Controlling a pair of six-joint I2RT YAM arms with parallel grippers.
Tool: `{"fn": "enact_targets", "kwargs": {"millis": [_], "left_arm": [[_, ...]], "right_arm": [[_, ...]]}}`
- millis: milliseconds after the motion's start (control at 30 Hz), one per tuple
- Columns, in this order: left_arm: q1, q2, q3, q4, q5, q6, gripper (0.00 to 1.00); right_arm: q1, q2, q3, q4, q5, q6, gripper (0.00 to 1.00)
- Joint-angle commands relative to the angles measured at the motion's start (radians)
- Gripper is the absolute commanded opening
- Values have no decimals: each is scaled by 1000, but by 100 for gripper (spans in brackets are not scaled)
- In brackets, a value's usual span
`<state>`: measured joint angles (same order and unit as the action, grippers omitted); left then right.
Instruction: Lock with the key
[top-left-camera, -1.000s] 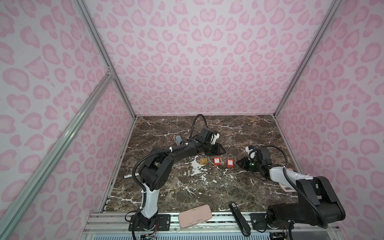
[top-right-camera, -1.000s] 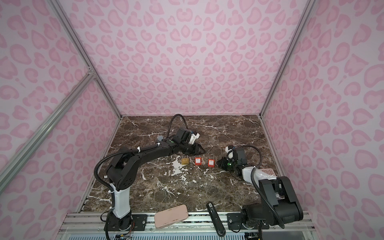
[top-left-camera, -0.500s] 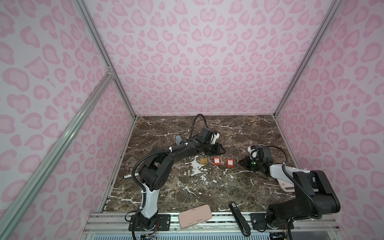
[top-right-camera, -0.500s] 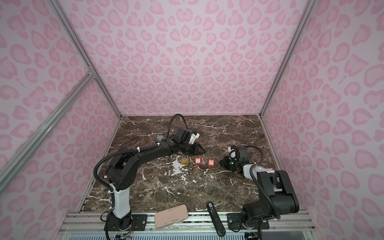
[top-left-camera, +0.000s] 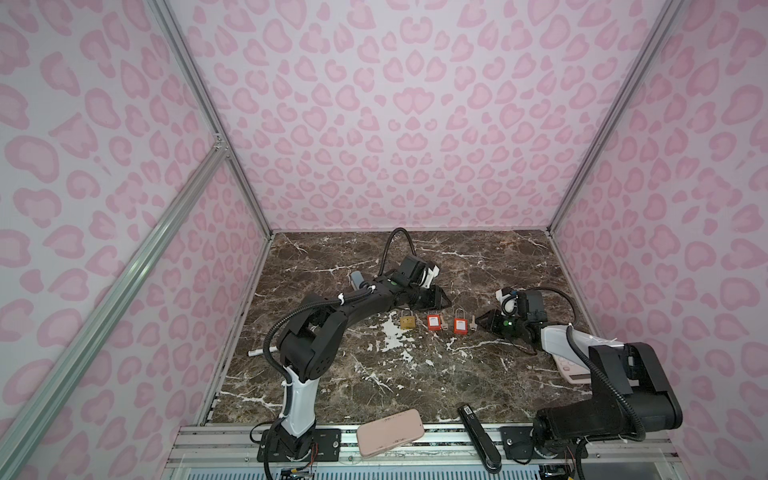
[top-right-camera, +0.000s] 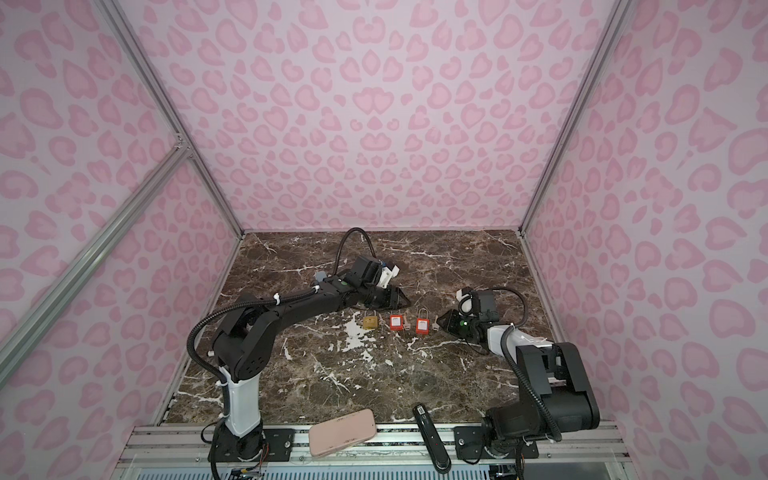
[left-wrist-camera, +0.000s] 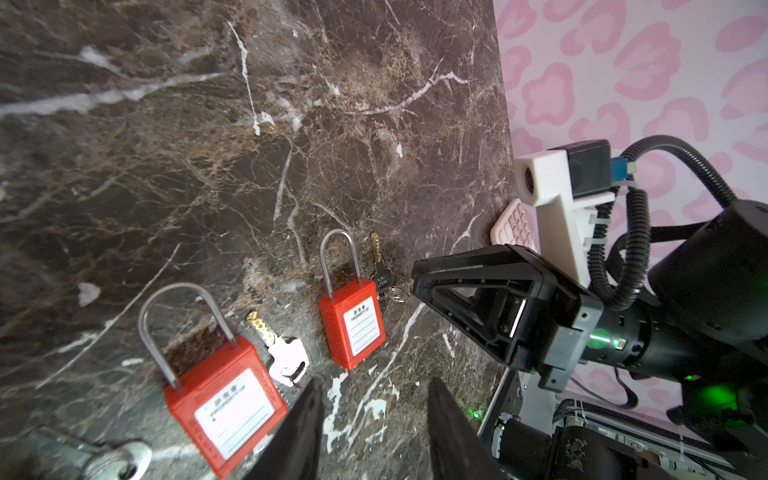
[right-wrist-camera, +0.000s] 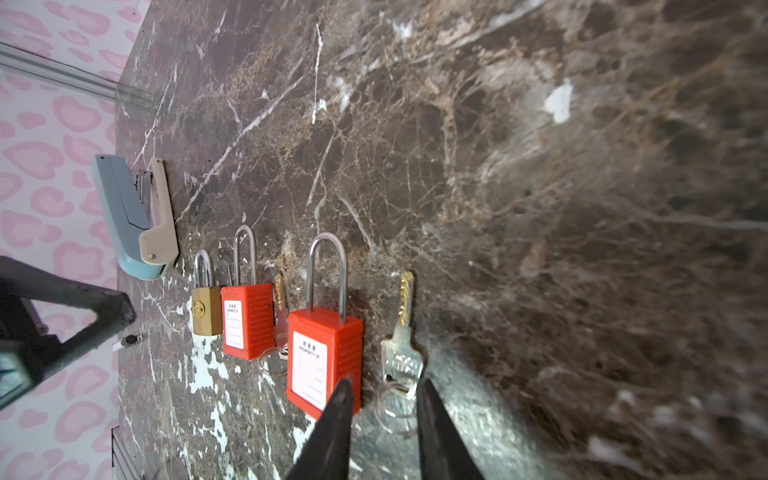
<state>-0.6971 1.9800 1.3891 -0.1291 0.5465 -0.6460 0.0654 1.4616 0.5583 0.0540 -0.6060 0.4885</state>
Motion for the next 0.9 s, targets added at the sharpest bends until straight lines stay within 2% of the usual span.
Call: {"fn": "enact_targets", "kwargs": {"millis": [0,167,867], "left_arm": [[1,-26,-1,-2,8,11,43],[1,-30,-4,-4,6,12,43],[6,-52,-33,-3,1,17,43]], "right_arm": [[4,14,11,0,-22,-3,24],[22,44,37,-8,-36,-6,18],[74,131,72,79,-100,70,19]]}}
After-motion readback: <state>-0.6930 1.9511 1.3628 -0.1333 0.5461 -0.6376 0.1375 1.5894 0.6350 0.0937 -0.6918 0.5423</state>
